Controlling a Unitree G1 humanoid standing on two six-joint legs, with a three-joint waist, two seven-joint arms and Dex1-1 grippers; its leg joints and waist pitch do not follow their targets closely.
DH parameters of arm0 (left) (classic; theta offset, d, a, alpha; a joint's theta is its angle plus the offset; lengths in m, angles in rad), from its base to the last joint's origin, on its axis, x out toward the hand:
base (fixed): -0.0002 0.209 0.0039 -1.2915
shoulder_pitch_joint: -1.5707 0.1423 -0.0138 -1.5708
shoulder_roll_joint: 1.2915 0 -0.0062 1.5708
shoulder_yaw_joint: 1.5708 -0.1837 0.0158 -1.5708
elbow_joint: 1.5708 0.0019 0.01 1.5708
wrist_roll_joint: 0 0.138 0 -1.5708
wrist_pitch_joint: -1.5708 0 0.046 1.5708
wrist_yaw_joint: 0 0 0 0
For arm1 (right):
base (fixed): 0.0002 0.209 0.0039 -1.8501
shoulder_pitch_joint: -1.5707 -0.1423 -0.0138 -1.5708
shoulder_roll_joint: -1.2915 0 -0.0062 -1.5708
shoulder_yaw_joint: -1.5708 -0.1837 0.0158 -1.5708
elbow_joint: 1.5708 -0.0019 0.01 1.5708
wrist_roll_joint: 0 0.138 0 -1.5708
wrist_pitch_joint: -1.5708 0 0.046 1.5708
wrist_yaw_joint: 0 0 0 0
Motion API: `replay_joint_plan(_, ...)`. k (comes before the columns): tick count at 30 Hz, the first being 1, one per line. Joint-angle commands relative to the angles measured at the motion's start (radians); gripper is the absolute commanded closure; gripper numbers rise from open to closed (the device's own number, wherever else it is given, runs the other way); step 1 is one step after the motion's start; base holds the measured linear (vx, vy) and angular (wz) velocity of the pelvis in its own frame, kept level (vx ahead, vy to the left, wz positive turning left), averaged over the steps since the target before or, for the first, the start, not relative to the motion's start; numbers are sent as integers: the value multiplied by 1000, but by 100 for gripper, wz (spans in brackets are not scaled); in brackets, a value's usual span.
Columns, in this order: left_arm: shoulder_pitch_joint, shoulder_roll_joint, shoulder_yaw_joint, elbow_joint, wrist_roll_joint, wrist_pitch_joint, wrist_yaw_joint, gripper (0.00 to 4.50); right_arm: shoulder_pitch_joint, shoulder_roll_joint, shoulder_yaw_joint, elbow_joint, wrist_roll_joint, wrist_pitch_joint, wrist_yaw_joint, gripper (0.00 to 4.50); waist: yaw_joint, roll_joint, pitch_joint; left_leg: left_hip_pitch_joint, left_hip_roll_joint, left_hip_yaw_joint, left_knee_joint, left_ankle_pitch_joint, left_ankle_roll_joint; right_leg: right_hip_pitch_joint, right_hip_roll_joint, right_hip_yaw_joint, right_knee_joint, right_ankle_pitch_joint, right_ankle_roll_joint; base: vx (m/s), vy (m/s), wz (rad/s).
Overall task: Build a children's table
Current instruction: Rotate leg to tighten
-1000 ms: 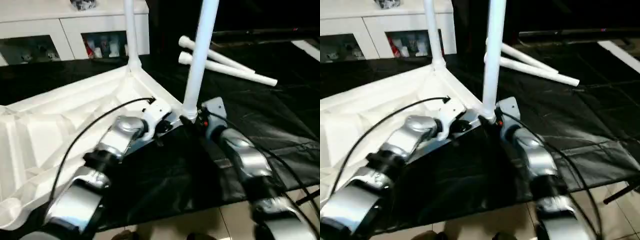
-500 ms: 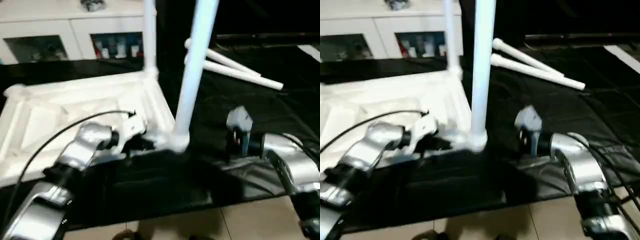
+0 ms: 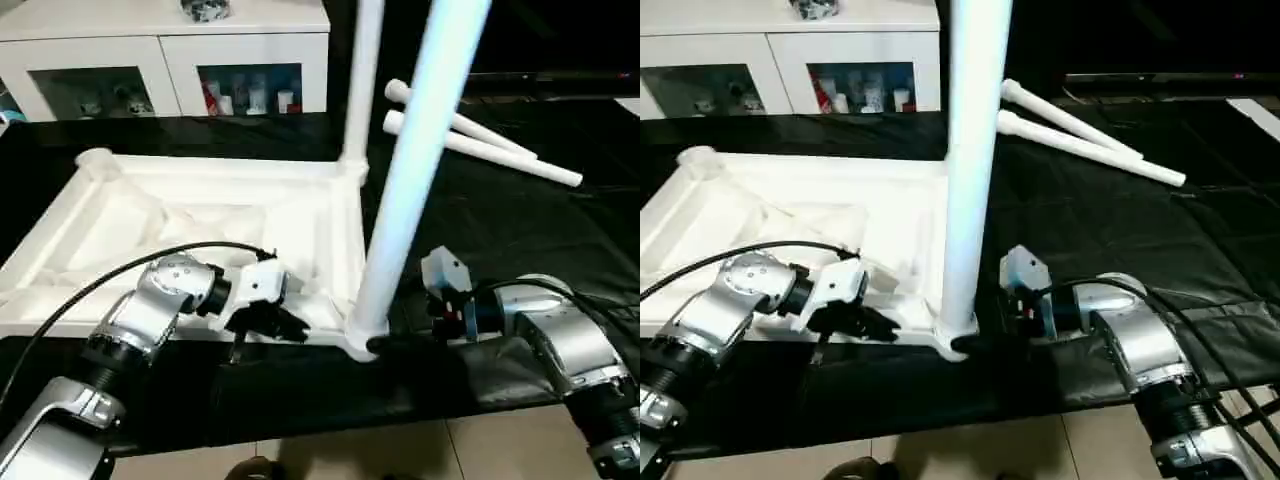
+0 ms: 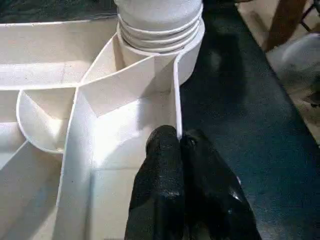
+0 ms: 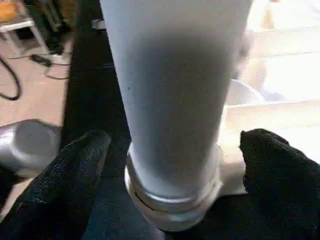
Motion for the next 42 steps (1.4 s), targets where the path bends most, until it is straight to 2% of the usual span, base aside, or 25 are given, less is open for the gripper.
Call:
replay_joint_plan(1, -3, -2, -24, -46, -3, -21, -37, 450, -15, 0, 10, 1, 20, 13, 27, 36, -6, -8, -77, 44, 81, -43, -87, -322, -22, 28, -53, 42, -51, -311, -206, 0, 0, 0)
replay_joint_plan(2, 1, -2, -25, -51, -3, -20, -39, 450, -19, 0, 20, 8, 21, 20, 48, 61, -7, -11, -77, 45, 80, -43, -86, -324, -22, 27, -53, 42, -52, -325, -205, 0, 0, 0)
replay_joint_plan(6, 5, -1, -29, -60, -5, -18, -39, 450, -21, -1, 30, 19, 22, 25, 68, 82, -6, -10, -76, 46, 82, -43, -87, -323, -24, 26, -54, 43, -54, -337, -202, 0, 0, 0)
replay_joint_plan(9, 8, 0, -32, -65, -6, -17, -37, 450, -24, 2, 32, 30, 20, 22, 76, 118, -6, -11, -76, 46, 81, -43, -87, -333, -28, 25, -54, 43, -55, -353, -198, 0, 0, 0)
replay_joint_plan(12, 10, -1, -31, -68, -4, -16, -38, 450, -27, 8, 34, 33, 18, 25, 80, 127, -7, -13, -76, 46, 81, -43, -86, -327, -28, 25, -53, 43, -55, -351, -196, 0, 0, 0)
replay_joint_plan(14, 11, -1, -30, -67, -2, -16, -37, 450, -27, 10, 34, 35, 17, 26, 83, 164, -7, -12, -77, 46, 81, -43, -86, -324, -28, 25, -52, 43, -53, -343, -199, 0, 0, 0)
replay_joint_plan(17, 11, -1, -29, -65, -1, -16, -35, 450, -28, 12, 34, 39, 20, 27, 82, 166, -6, -12, -77, 47, 80, -42, -86, -318, -26, 25, -52, 43, -52, -334, -202, 0, 0, 0)
replay_joint_plan(19, 11, -1, -28, -66, -2, -13, -33, 450, -28, 17, 30, 41, 24, 29, 74, 191, -6, -12, -78, 45, 81, -43, -85, -313, -24, 27, -53, 43, -51, -329, -203, 0, 0, 0)
replay_joint_plan(23, 1, -18, -17, -55, -4, 11, -5, 450, -29, 39, 16, 54, 19, 26, 21, 196, -9, -12, -77, 44, 79, -43, -85, -319, -27, 26, -53, 42, -53, -341, -202, 0, 0, 0)
replay_joint_plan(25, -29, -52, 2, -25, 8, 68, 71, 450, -45, 82, -2, 94, -21, 30, -105, 199, -15, -11, -74, 43, 77, -45, -86, -340, -40, 24, -54, 43, -55, -374, -198, 0, 0, 0)
replay_joint_plan(27, -57, -84, 24, 7, 12, 97, 136, 450, -61, 117, -13, 133, -53, 8, -198, 199, -23, -14, -71, 48, 72, -52, -83, -387, -63, 21, -60, 41, -68, -483, -168, 0, 0, 0)
replay_joint_plan(29, -96, -124, 46, 45, 20, 141, 221, 450, -95, 165, -30, 198, -88, 15, -330, 199, -28, -15, -69, 51, 72, -56, -82, -406, -68, 20, -62, 39, -77, -535, -146, 0, 0, 0)
replay_joint_plan(31, -126, -153, 60, 73, 28, 175, 285, 450, -122, 198, -41, 246, -107, 15, -418, 199, -45, -14, -67, 51, 69, -58, -83, -433, -81, 13, -55, 35, -77, -545, -146, 0, 0, 0)
replay_joint_plan(32, -181, -207, 84, 129, 41, 229, 401, 450, -173, 262, -65, 330, -132, 17, -579, 199, -53, -14, -68, 50, 69, -62, -84, -448, -90, 16, -56, 32, -77, -561, -136, 0, 0, 0)
replay_joint_plan(34, -242, -267, 115, 194, 55, 277, 549, 450, -232, 336, -100, 423, -142, 24, -765, 199, -69, -13, -70, 52, 64, -66, -79, -463, -97, 14, -58, 26, -84, -576, -129, 0, 0, 0)
replay_joint_plan(35, -279, -305, 138, 234, 62, 304, 646, 450, -267, 378, -118, 476, -149, 17, -864, 199, -71, -12, -75, 50, 63, -67, -77, -452, -96, 15, -60, 27, -83, -557, -132, 0, 0, 0)
replay_joint_plan(37, -294, -319, 148, 249, 64, 315, 684, 450, -280, 393, -124, 495, -152, 13, -896, 199, -71, -13, -76, 46, 62, -65, -77, -432, -83, 17, -59, 27, -86, -530, -133, 0, 0, 0)
replay_joint_plan(40, -321, -347, 171, 272, 64, 332, 747, 450, -303, 425, -129, 524, -162, -6, -946, 199, -64, -16, -79, 40, 61, -55, -77, -380, -44, 20, -54, 32, -80, -421, -154, 0, 0, 0)
replay_joint_plan(42, -339, -364, 183, 283, 69, 340, 786, 450, -324, 452, -128, 555, -176, -28, -975, 199, -60, -16, -85, 32, 61, -50, -74, -298, -13, 29, -53, 35, -66, -306, -189, 0, 0, 0)
